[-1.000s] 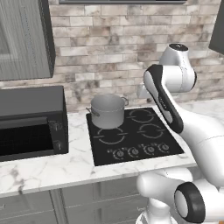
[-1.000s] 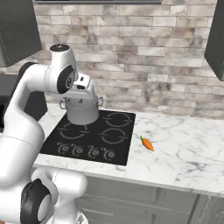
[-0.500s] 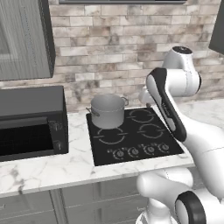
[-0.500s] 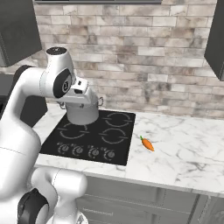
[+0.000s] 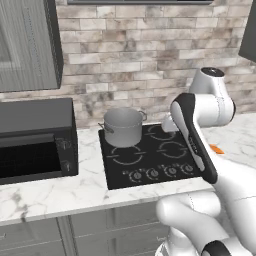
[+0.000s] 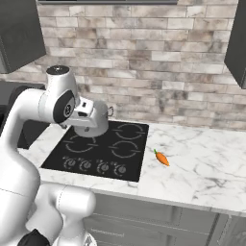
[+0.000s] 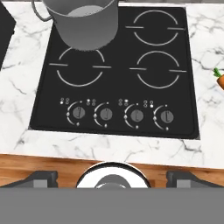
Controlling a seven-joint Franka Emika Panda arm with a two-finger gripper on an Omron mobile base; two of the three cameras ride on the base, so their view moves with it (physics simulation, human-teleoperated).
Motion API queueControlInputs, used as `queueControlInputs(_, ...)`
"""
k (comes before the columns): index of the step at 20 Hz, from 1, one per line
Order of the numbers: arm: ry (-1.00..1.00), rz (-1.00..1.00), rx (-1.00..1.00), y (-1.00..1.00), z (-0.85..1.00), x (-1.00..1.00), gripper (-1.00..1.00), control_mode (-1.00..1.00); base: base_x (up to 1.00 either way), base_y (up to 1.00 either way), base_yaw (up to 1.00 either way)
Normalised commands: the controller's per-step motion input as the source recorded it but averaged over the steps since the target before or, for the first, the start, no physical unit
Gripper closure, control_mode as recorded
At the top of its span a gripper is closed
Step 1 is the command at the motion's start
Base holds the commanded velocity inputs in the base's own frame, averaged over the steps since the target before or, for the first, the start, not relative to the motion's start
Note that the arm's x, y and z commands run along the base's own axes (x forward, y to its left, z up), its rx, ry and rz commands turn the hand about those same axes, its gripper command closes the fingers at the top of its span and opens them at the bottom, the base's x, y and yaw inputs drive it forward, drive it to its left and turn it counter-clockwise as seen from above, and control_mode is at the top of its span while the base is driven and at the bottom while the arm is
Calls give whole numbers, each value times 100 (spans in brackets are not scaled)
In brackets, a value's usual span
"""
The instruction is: Turn on the burner for the pot on the stove. Wait thirty seconds for the pot to heat up. Then add the carrot to the pot.
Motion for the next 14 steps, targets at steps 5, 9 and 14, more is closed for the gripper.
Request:
queueControlInputs(5, 0, 0, 0, 0, -33, -20, -100, -100, 0, 0, 0)
queueControlInputs(9, 0, 0, 0, 0, -30, -6, -100, -100, 0, 0, 0)
queueControlInputs(14, 1, 0, 0, 1, -36, -1, -100, -100, 0, 0, 0)
